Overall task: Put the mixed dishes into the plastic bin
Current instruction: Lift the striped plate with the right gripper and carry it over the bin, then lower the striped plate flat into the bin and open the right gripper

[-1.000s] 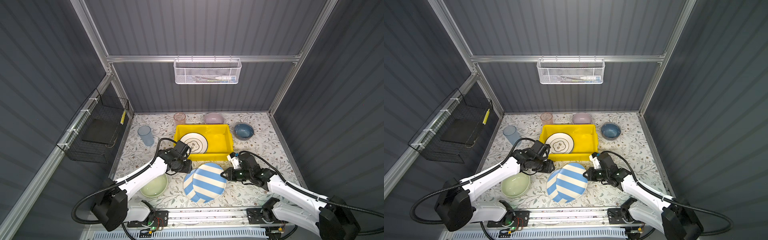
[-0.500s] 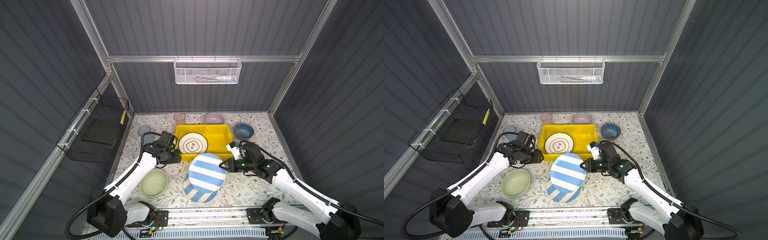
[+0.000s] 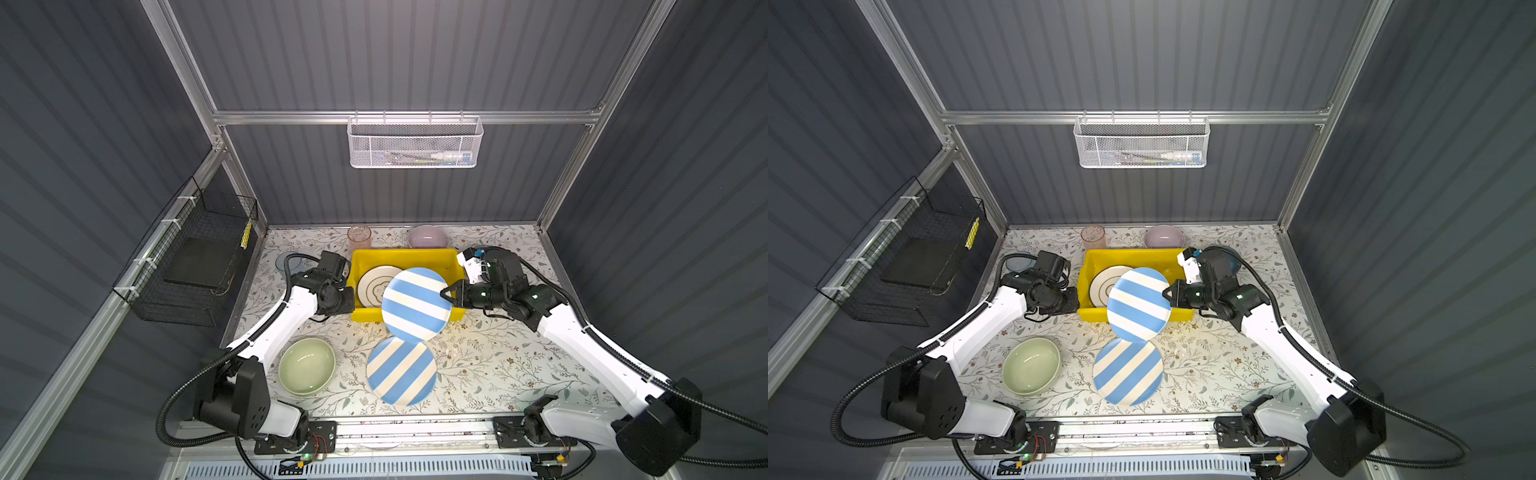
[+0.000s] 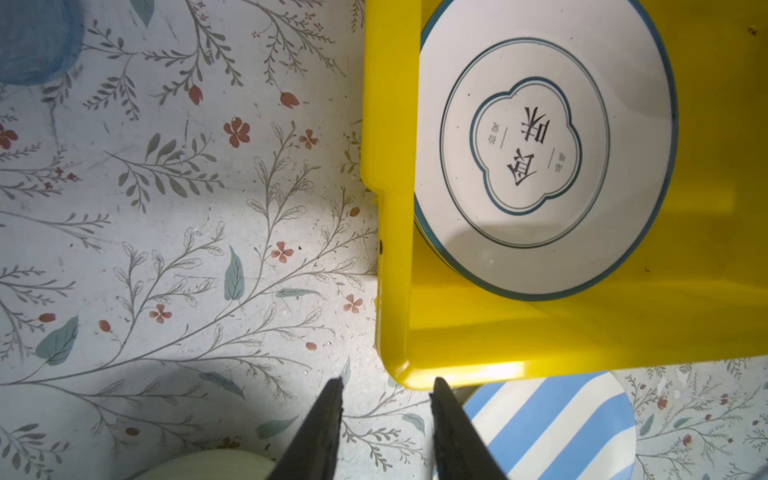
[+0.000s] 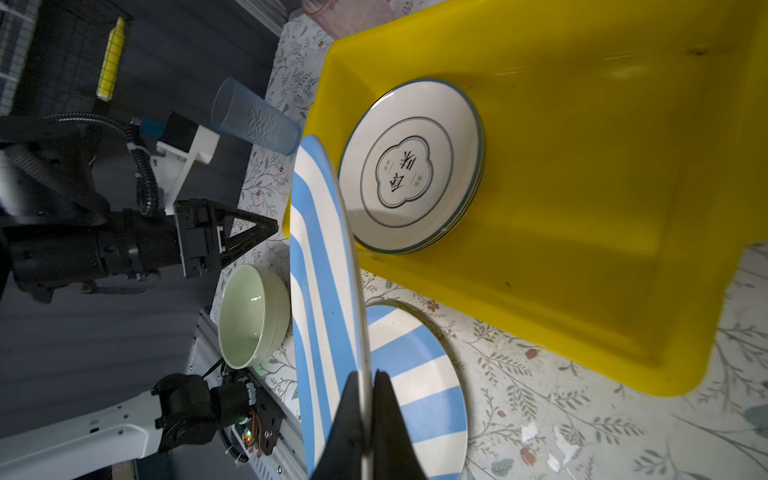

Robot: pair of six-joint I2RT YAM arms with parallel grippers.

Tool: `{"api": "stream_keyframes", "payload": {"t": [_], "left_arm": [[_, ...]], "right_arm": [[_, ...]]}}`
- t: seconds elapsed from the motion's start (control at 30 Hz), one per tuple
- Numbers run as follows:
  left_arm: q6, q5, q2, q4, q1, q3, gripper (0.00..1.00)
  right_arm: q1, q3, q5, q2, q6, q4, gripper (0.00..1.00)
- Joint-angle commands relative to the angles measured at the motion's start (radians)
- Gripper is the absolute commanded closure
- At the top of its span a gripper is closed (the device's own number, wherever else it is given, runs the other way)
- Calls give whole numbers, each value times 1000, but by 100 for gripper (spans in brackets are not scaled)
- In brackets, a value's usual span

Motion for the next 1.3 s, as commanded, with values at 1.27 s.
{"api": "stream_keyframes", "payload": {"t": [1.27], "left_arm": [[12, -12, 104, 62, 12, 58, 87]], "right_arm": [[1, 349, -134, 690, 77, 298, 100]]}}
